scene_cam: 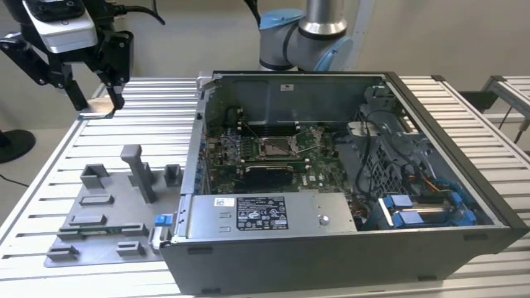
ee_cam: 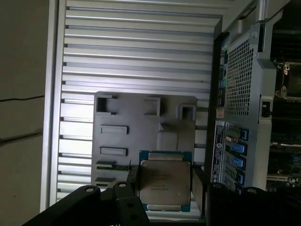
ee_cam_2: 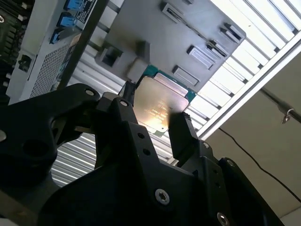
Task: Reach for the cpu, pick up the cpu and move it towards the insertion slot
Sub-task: 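Pick up the cpu and move it towards the insertion slot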
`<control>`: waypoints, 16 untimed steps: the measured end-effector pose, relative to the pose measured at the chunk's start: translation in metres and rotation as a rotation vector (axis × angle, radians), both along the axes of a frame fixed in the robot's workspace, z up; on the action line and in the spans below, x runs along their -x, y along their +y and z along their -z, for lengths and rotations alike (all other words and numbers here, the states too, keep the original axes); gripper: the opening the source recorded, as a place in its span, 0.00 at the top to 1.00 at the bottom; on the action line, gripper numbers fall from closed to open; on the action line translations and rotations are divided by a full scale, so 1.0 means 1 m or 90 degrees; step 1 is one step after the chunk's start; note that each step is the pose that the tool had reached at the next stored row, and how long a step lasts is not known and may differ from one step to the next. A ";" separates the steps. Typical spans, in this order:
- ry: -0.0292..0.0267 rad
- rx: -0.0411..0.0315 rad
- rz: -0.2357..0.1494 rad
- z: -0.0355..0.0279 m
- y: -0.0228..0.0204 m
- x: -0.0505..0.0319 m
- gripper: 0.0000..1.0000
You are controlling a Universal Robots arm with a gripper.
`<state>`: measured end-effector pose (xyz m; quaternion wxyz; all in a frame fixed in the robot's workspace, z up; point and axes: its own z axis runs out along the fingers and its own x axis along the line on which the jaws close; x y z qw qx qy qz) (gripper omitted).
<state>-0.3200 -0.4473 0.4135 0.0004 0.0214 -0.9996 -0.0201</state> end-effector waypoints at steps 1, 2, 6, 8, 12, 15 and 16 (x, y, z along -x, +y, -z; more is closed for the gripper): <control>0.0000 0.0000 0.000 0.0000 0.0001 -0.0007 1.00; 0.0000 0.0000 0.000 0.0000 0.0002 -0.0015 1.00; 0.0000 0.0000 0.000 0.0000 0.0007 -0.0046 1.00; 0.0000 0.0000 0.000 0.0000 0.0010 -0.0063 1.00; 0.0000 0.0000 0.000 0.0000 0.0015 -0.0093 1.00; 0.0001 0.0000 0.000 -0.0001 0.0019 -0.0115 1.00; 0.0000 0.0000 0.000 0.0000 0.0020 -0.0123 1.00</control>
